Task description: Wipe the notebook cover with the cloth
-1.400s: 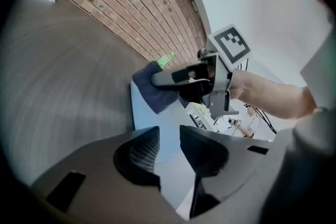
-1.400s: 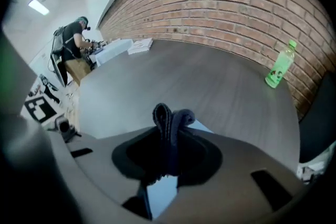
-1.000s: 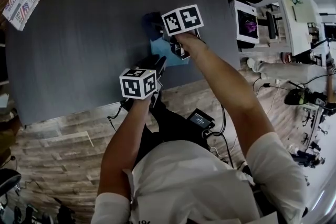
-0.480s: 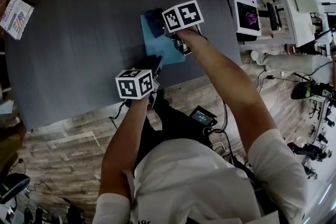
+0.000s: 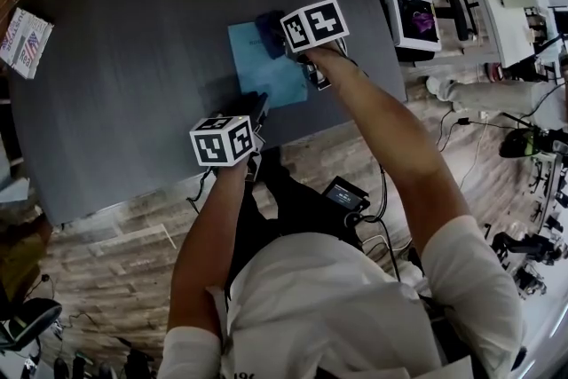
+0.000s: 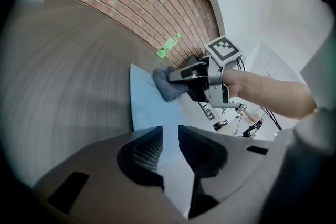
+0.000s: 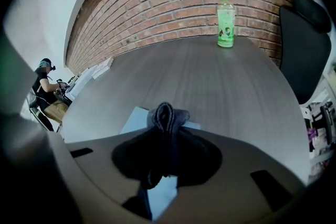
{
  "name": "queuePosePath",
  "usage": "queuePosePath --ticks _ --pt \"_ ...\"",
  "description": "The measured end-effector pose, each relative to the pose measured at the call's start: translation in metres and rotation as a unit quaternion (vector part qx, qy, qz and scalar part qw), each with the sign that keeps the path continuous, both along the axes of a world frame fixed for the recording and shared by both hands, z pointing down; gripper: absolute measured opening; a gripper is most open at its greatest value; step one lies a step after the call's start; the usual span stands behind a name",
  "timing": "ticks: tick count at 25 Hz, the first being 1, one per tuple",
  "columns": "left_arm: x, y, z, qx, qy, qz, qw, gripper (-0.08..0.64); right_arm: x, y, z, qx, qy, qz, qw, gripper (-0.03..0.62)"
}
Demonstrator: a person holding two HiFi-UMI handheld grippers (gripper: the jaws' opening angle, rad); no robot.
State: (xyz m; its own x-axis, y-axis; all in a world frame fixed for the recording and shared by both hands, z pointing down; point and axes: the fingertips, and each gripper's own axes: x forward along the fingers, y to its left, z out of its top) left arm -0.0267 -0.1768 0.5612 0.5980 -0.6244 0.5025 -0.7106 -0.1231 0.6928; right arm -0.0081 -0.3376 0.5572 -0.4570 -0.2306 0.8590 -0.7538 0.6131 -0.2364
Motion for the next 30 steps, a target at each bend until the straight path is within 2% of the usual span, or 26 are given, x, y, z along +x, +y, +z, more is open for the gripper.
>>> queuePosePath --ticks 20,30 --pt "0.009 0.014 -0.004 0.005 -0.022 0.014 0.9997 0.098 0.068 -0.007 -0.016 0.063 0.079 0.01 0.995 0.1" --pt "0.001 0.025 -0.026 0.022 -0.039 0.016 0.9989 0.095 0.068 0.005 -0.041 0.077 0.052 0.02 0.995 0.1"
